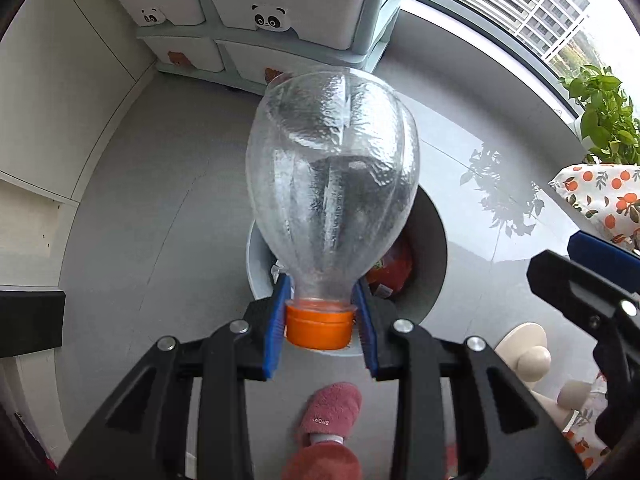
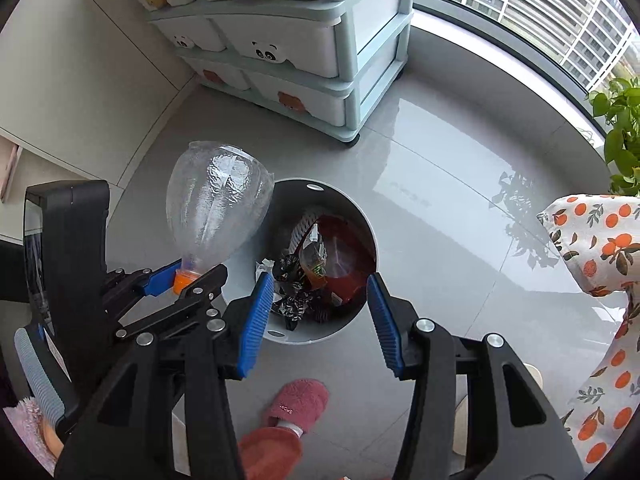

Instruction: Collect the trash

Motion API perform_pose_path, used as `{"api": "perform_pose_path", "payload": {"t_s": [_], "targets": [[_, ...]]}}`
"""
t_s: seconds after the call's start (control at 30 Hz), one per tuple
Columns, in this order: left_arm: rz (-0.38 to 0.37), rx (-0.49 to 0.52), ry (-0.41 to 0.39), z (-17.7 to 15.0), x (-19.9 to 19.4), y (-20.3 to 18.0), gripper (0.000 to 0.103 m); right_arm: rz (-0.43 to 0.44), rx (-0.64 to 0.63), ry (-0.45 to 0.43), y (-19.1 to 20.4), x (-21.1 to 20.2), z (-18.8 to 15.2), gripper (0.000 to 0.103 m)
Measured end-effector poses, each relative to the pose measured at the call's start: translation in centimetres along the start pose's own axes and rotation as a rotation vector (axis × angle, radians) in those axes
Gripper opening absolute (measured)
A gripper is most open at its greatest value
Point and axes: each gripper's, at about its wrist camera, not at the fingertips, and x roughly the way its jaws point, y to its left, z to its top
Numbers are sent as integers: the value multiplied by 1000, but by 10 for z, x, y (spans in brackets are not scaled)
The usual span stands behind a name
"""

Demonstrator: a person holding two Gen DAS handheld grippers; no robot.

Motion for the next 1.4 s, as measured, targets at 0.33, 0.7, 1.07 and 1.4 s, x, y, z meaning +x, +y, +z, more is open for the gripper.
{"api": "perform_pose_path", "payload": {"t_s": [0.33, 0.7, 1.07, 1.4], "targets": [[43, -39, 25, -9, 10, 12, 51, -3, -2, 12, 6, 1, -7, 47], [114, -14, 34, -40, -29, 34, 53, 12, 1, -4, 17, -17, -10, 47], [119, 114, -90, -40, -147, 18, 65, 40, 77, -112, 22, -115, -23, 53], [85, 292, -151, -55, -271, -51, 68, -15, 198, -218, -5, -260, -82, 59]]}}
